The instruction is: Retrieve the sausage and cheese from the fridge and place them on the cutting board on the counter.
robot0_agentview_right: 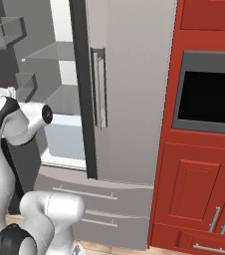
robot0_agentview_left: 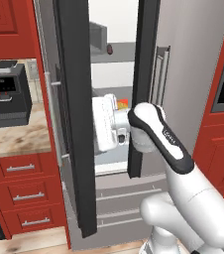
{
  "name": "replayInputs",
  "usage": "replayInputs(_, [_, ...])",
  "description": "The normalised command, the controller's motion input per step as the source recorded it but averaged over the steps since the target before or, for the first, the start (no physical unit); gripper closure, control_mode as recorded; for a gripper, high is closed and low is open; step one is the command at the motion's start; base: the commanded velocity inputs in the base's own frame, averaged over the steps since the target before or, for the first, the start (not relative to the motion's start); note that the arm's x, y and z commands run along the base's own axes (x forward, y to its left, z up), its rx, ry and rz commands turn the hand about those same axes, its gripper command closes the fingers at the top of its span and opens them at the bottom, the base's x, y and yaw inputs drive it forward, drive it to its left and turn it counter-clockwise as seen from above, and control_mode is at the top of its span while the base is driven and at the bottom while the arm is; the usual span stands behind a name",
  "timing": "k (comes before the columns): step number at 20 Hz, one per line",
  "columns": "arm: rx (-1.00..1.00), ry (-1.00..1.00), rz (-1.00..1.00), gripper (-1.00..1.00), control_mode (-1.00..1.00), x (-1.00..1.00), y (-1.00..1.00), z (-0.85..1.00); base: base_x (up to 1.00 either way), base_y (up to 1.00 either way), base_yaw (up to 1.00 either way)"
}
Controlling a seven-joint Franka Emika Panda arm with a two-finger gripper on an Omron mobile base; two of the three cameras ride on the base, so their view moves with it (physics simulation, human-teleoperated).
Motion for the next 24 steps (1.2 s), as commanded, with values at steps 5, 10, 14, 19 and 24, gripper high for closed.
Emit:
replayInputs(5, [-0.17,-0.07,0.00,-1.00,-1.00,-0.02,0.80,0.00,0.00,0.00,0.00])
replayInputs(10, [-0.22,-0.11,0.00,-1.00,-1.00,0.00,0.85,0.00,0.00,0.00,0.00])
replayInputs(14, [-0.19,-0.07,0.00,-1.00,-1.00,0.00,0.69,0.00,0.00,0.00,0.00])
replayInputs(19, [-0.19,-0.04,0.00,-1.00,-1.00,-0.26,-0.28,0.00,0.00,0.00,0.00])
replayInputs(24, [-0.12,-0.11,0.00,-1.00,-1.00,-0.58,-0.58,0.06,0.00,0.00,0.00])
